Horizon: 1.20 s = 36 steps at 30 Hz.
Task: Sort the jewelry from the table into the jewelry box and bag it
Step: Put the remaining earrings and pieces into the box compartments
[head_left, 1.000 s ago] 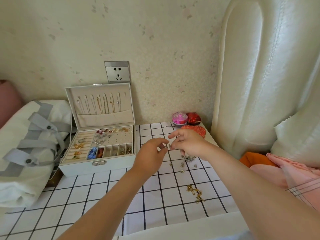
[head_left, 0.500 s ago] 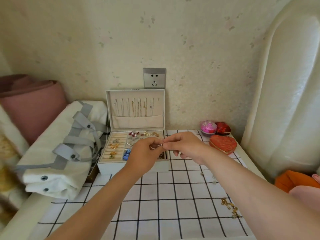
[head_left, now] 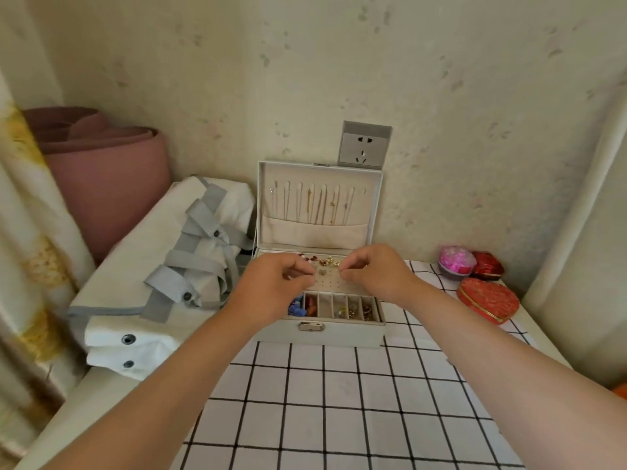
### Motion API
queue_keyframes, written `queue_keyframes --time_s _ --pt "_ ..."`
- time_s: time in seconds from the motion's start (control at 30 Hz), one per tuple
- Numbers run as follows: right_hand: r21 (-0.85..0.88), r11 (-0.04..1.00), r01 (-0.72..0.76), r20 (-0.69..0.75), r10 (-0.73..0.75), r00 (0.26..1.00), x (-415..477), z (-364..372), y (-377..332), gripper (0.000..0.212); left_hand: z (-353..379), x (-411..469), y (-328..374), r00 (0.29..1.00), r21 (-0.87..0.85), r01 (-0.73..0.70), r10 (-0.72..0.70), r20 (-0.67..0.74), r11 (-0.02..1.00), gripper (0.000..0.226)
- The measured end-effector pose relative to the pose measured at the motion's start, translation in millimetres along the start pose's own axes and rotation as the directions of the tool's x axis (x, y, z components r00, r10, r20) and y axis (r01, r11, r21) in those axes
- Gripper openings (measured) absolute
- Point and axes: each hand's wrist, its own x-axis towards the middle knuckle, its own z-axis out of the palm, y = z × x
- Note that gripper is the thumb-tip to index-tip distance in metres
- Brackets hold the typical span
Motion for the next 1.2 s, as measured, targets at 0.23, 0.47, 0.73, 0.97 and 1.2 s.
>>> queue_keyframes --time_s 0.23,0.47,0.73,0.97,1.2 --pt "-0.24 0.969 0.054 0.094 -0.032 0.995 16.2 10.0 -6.3 0.011 -10.4 8.3 0.0 0.993 -0.16 0.068 -0.083 -0.086 0.985 0.007" --pt "-0.235 0.96 0.149 0.07 -0.136 0.988 13.4 -0.7 -18.8 0.015 -17.1 11.2 2.9 0.978 -0.29 0.158 -0.19 -0.083 0.944 0.008" --pt "0.161 0.962 0.219 0.132 -0.241 0.961 1.6 6.0 -56.2 0.025 -12.2 7.6 11.9 0.961 -0.412 0.247 -0.277 -0.015 0.877 0.008" --pt "0.225 0.948 0.227 0.023 -0.238 0.971 2.0 12.3 -50.1 0.025 -12.1 6.4 13.0 0.959 -0.453 0.252 -0.282 0.0 0.855 0.01" --pt "0.238 0.926 0.293 -0.007 -0.3 0.954 -1.1 13.2 -52.9 0.028 -12.4 6.4 14.7 0.957 -0.526 0.27 -0.285 0.054 0.807 0.015"
